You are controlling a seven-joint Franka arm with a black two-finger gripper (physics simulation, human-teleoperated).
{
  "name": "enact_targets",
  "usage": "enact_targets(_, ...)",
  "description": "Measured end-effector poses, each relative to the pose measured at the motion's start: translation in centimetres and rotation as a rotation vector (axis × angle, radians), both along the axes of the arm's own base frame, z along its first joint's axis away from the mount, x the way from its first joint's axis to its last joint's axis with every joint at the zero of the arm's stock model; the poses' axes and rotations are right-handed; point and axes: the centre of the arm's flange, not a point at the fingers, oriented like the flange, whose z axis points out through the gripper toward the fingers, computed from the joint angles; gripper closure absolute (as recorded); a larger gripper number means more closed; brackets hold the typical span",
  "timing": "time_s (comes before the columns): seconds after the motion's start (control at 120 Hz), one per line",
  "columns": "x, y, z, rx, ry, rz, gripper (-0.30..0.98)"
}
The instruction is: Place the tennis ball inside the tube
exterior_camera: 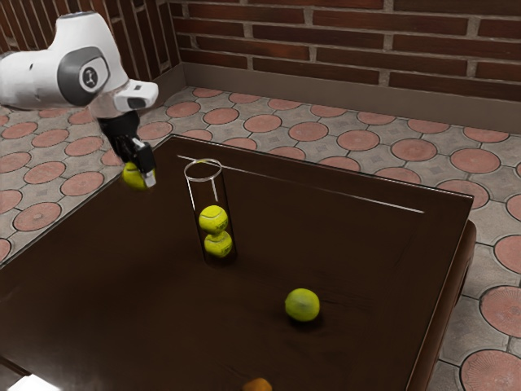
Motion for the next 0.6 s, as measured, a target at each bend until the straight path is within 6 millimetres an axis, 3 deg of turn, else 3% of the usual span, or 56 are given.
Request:
enact_targets(0.1, 0.9, -1.5, 2.5, 0.001, -0.005, -0.035, 0.37)
enact_targets(0.342, 4.2, -6.5, 4.6, 0.005, -0.011, -0.131, 0.43)
enact_targets(0.6, 7.9, -8.0, 2.3, -0.001, 0.026, -0.16, 0.45)
